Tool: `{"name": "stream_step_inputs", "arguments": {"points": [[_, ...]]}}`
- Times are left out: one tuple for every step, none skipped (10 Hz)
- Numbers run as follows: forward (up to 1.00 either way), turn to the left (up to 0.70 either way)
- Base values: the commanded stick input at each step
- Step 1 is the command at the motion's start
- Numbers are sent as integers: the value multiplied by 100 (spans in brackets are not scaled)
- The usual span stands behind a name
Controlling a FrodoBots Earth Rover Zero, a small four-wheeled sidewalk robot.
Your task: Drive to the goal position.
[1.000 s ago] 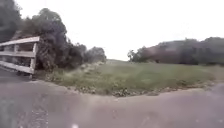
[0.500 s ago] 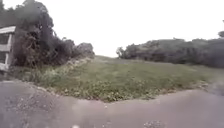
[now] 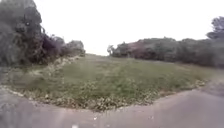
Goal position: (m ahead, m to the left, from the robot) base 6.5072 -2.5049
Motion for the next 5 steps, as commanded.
{"name": "stream_step_inputs", "arguments": {"points": [[0,-69],[0,-69],[0,-69],[0,-69],[0,-69]]}}
